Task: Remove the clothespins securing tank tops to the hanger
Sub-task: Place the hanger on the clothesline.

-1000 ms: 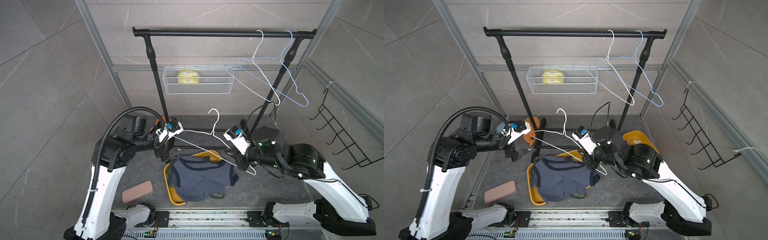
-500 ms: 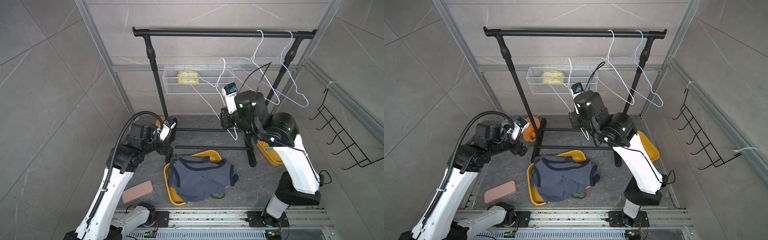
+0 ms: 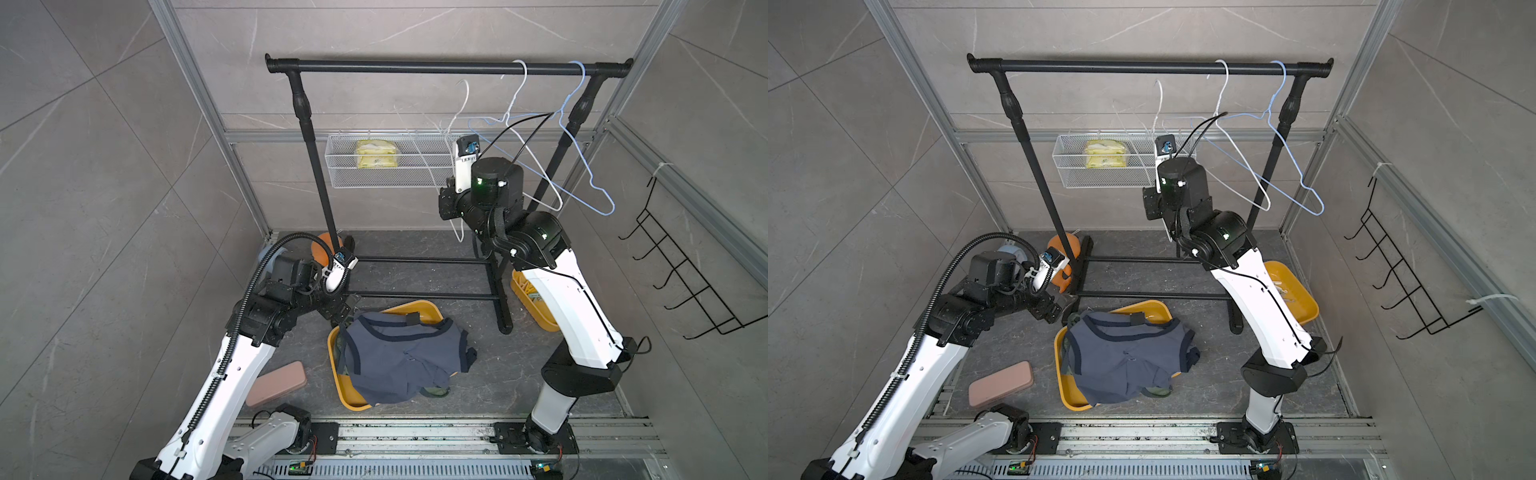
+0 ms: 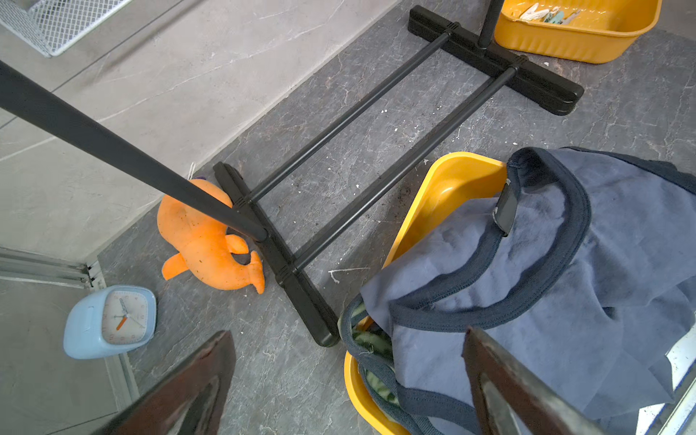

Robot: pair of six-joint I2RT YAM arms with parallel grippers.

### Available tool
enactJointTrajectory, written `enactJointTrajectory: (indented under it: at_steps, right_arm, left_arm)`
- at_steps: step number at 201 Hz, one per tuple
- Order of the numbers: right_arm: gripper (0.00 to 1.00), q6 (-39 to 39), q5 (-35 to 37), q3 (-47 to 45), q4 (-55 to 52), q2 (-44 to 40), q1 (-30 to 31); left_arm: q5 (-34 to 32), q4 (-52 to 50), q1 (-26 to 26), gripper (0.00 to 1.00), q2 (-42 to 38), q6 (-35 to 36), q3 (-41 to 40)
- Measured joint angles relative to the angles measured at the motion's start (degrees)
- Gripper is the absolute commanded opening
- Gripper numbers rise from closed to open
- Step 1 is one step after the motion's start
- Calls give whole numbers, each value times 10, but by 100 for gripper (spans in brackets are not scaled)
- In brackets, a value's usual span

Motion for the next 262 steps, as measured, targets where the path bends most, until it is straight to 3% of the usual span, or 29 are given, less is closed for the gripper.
enactJointTrajectory:
  at_steps: [60,149,237,262]
  right_arm:
    - [0,-32,-8,147,42,78,-44]
    - [0,-23,-66,150,52,131,-121]
    - [0,5,-116,158,45,143,-153]
    - [24,9,-131,142,34,143,-153]
  left_arm:
    - [25,8,0,97,74,0,10]
    - [49,10,0,97,151,7,69]
    - [49,5,0,97,177,11,120]
    - [45,6,0,98,177,14,117]
